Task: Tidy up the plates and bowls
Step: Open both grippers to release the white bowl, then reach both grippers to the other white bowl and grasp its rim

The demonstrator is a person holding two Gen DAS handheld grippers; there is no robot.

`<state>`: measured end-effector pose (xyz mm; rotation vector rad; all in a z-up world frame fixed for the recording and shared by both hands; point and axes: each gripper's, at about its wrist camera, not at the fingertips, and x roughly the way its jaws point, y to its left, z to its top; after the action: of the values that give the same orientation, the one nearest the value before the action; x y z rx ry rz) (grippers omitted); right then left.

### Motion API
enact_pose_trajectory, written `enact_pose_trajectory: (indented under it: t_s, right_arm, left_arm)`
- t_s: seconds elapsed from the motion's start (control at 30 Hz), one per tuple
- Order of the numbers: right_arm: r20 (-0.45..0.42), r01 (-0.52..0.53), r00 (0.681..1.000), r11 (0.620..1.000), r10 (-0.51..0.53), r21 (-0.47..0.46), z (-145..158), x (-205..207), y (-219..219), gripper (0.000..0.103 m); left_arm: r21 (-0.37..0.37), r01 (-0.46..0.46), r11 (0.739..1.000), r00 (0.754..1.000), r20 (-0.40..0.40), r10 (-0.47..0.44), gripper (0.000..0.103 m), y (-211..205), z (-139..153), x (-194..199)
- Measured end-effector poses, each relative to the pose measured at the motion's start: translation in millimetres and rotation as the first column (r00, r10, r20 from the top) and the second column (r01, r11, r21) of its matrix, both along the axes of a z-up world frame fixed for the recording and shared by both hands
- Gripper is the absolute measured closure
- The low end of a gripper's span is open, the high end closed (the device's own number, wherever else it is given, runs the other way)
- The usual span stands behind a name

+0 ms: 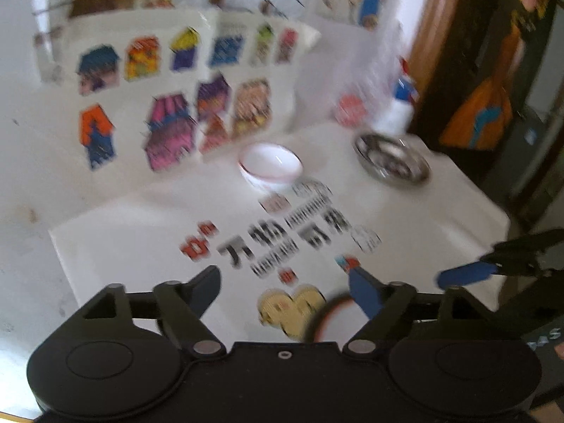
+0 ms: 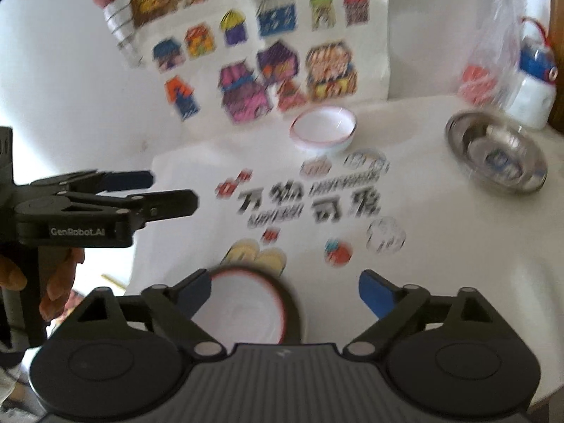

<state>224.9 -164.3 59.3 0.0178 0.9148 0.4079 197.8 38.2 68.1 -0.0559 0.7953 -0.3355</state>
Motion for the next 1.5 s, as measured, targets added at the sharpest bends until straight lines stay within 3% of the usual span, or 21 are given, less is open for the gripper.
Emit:
enact_pose_trajectory:
  t_s: [0.2, 0.33, 0.5, 0.73, 0.9, 1.1, 1.3, 1.37, 1.5]
  right_arm:
    - [0.167, 0.097, 0.982, 0.994, -0.086, -0.057, -11.3, 40.7, -6.0, 0.002]
    - [0.135, 0.154, 0.978, 0.987, -0.158, 0.037, -23.4, 76.1, -14.9, 0.000]
    - [0.098, 0.218, 0.969, 0.972, -0.227, 0.093, -38.3, 119.4, -23.8, 0.000]
    - [0.013, 0.260, 0.963, 0.946, -0.267, 0.192, -62.1, 174.0, -31.9, 0.000]
    - [-0.014, 0.261, 0.964, 0.942, -0.264, 0.209, -73.3, 193.9, -26.8, 0.000]
    - [-0.012, 0.258, 0.966, 0.950, -0.260, 0.174, -82.2, 203.2, -20.2, 0.001]
    - [0.012, 0.259, 0.965, 0.957, -0.262, 0.129, -86.0, 207.8, -13.4, 0.012]
    - [0.022, 0.253, 0.966, 0.961, -0.257, 0.111, -85.6, 207.6, -10.2, 0.022]
    - [0.018, 0.238, 0.970, 0.964, -0.242, 0.120, -84.4, 207.9, -6.9, 0.033]
  left_arm:
    - [-0.032, -0.121, 0.992, 0.991, 0.048, 0.122, 0.005, 6.3, -1.6, 36.1]
    - [-0.061, -0.185, 0.981, 0.982, 0.038, 0.187, 0.001, 6.8, -8.1, 68.6]
    - [-0.037, -0.229, 0.973, 0.972, 0.038, 0.230, 0.001, 4.6, -25.4, 111.4]
    - [-0.014, -0.238, 0.971, 0.971, -0.003, 0.238, 0.001, 3.9, -57.7, 160.4]
    - [-0.069, -0.255, 0.965, 0.967, -0.034, 0.253, 0.001, 5.6, -71.4, 182.6]
    - [-0.077, -0.257, 0.963, 0.966, -0.052, 0.254, 0.001, 3.3, -80.0, 196.5]
    - [-0.054, -0.267, 0.962, 0.962, -0.068, 0.264, 0.001, -3.4, -86.5, 207.0]
    - [-0.060, -0.271, 0.961, 0.961, -0.075, 0.266, 0.003, -4.1, -88.0, 208.3]
    - [-0.072, -0.271, 0.960, 0.960, -0.085, 0.265, 0.015, -5.4, -89.2, 209.1]
